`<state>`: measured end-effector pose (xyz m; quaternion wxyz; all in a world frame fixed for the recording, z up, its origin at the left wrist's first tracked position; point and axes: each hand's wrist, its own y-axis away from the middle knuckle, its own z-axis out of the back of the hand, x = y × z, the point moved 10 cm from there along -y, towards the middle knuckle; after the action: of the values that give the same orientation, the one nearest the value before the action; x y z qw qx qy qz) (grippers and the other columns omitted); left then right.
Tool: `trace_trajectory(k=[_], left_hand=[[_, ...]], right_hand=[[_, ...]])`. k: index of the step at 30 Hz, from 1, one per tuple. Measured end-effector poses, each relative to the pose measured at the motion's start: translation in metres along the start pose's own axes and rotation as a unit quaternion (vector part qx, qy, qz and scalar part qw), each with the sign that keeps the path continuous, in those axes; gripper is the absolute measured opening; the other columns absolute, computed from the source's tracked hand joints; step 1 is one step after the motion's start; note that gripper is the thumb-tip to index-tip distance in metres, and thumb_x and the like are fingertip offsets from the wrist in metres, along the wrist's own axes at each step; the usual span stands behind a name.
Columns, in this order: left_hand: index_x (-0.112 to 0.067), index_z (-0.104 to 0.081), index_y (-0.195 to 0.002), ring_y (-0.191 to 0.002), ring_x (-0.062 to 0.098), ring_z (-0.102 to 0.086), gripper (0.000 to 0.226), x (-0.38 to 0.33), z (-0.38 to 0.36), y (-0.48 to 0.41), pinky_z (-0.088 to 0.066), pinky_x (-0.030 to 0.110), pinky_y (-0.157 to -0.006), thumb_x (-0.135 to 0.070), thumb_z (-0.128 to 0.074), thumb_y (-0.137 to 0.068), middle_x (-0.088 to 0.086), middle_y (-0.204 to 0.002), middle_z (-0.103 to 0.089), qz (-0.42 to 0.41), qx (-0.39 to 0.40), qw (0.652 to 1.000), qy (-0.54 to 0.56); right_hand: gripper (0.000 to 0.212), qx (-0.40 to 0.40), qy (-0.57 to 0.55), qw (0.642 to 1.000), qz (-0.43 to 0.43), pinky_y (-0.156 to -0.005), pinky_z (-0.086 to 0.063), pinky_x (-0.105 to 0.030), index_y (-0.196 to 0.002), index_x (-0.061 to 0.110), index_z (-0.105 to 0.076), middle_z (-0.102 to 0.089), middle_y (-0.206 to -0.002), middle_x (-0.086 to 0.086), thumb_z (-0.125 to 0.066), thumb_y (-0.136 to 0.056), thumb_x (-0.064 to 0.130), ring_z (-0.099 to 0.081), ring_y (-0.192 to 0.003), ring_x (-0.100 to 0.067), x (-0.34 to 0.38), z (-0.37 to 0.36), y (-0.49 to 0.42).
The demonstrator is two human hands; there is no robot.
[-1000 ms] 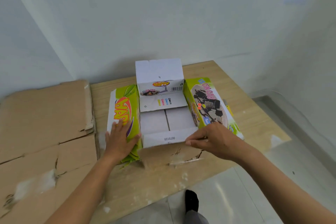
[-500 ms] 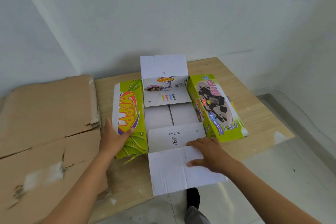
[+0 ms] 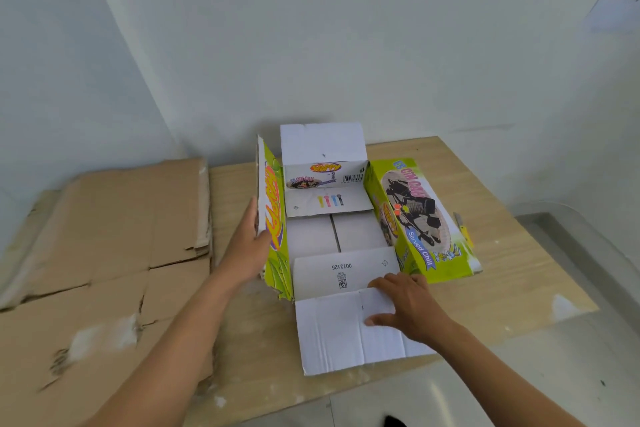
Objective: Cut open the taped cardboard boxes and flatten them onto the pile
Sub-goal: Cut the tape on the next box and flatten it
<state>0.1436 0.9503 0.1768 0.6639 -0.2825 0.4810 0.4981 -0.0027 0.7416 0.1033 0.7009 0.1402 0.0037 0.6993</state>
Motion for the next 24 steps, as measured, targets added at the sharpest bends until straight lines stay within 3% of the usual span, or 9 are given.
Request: trace_trajectory(k=[3,5,7,9,15,18,21,22,24], left_hand=[[-0.018,-0.02,-0.153,-0.141,0.012,-0.03,0.069,-0.016,-0.013,-0.004,-0.024,0.037,-0.118,0.007,-0.032,-0.09,-0.003,-0.154,-0.032,0.002,-0.03,1.0,0.007],[-0.018,-0.025,-0.152,-0.139,0.008,-0.032,0.069,-0.027,-0.02,-0.006,-0.025,0.032,-0.117,0.009,-0.032,-0.089,-0.007,-0.151,-0.036,-0.01,-0.049,0.999,0.007],[-0.016,-0.026,-0.151,-0.139,0.007,-0.031,0.068,-0.036,-0.026,-0.007,-0.025,0.025,-0.114,0.01,-0.032,-0.088,-0.005,-0.151,-0.036,-0.017,-0.07,0.997,0.006],[-0.013,-0.027,-0.151,-0.132,0.002,-0.033,0.066,-0.044,-0.03,-0.007,-0.025,0.014,-0.102,0.009,-0.033,-0.089,-0.003,-0.151,-0.035,-0.015,-0.09,0.996,0.0],[-0.015,-0.039,-0.145,-0.089,-0.008,-0.051,0.064,-0.084,-0.047,0.002,-0.028,-0.007,-0.069,0.012,-0.034,-0.087,-0.02,-0.115,-0.048,-0.045,-0.121,0.991,-0.013],[-0.009,-0.033,-0.147,-0.1,0.0,-0.045,0.063,-0.097,-0.057,0.007,-0.028,-0.003,-0.072,0.014,-0.034,-0.088,-0.009,-0.121,-0.048,-0.052,-0.129,0.99,-0.04],[-0.007,-0.03,-0.148,-0.111,0.018,-0.054,0.062,-0.107,-0.064,0.013,-0.03,0.003,-0.076,0.013,-0.035,-0.089,0.009,-0.139,-0.051,-0.056,-0.134,0.988,-0.052],[-0.008,-0.03,-0.148,-0.106,0.018,-0.058,0.063,-0.111,-0.066,0.015,-0.032,0.002,-0.072,0.013,-0.035,-0.088,0.013,-0.132,-0.056,-0.06,-0.14,0.987,-0.053],[-0.015,-0.033,-0.147,-0.069,0.004,-0.057,0.068,-0.122,-0.071,0.02,-0.036,0.006,-0.058,0.015,-0.035,-0.086,0.008,-0.094,-0.064,-0.077,-0.146,0.985,-0.045]], right_hand=[[0.112,0.046,-0.033,0.998,-0.013,-0.09,-0.019,-0.026,-0.135,0.034,-0.04,-0.047,-0.129,0.013,-0.01,-0.043,0.09,-0.041,-0.119,-0.009,-0.004,0.002,0.002],[0.106,0.069,-0.072,0.995,-0.017,-0.097,-0.019,-0.027,-0.14,0.034,-0.035,-0.044,-0.134,0.013,-0.029,-0.051,0.09,-0.039,-0.125,-0.009,-0.005,0.002,0.004],[0.087,0.086,-0.126,0.988,-0.016,-0.101,-0.021,-0.025,-0.143,0.032,-0.032,-0.043,-0.137,0.012,-0.057,-0.07,0.072,-0.038,-0.128,-0.009,-0.006,0.005,0.003],[0.078,0.09,-0.168,0.982,-0.011,-0.106,-0.026,-0.025,-0.144,0.03,-0.032,-0.043,-0.14,0.009,-0.068,-0.079,0.052,-0.038,-0.129,-0.009,-0.006,0.016,0.0],[0.051,-0.084,-0.224,0.97,0.035,-0.109,-0.029,-0.027,-0.143,0.019,-0.039,-0.043,-0.145,-0.002,-0.052,-0.096,0.034,-0.04,-0.133,-0.016,0.012,0.116,-0.041],[0.046,-0.157,-0.247,0.955,0.058,-0.108,-0.029,-0.028,-0.145,0.016,-0.036,-0.041,-0.147,-0.006,-0.041,-0.101,0.028,-0.036,-0.136,-0.019,0.032,0.17,-0.064],[0.048,-0.168,-0.168,0.968,0.078,-0.108,-0.031,-0.039,-0.15,0.018,-0.023,-0.022,-0.156,-0.01,-0.032,-0.103,0.028,-0.025,-0.142,-0.024,0.056,0.198,-0.082],[0.05,-0.166,-0.136,0.974,0.078,-0.108,-0.03,-0.041,-0.151,0.018,-0.019,-0.015,-0.158,-0.012,-0.03,-0.104,0.028,-0.021,-0.143,-0.027,0.062,0.202,-0.088],[0.052,-0.144,-0.091,0.983,0.066,-0.111,-0.023,-0.042,-0.152,0.017,-0.01,-0.002,-0.159,-0.015,-0.026,-0.104,0.029,-0.012,-0.145,-0.03,0.067,0.203,-0.097]])
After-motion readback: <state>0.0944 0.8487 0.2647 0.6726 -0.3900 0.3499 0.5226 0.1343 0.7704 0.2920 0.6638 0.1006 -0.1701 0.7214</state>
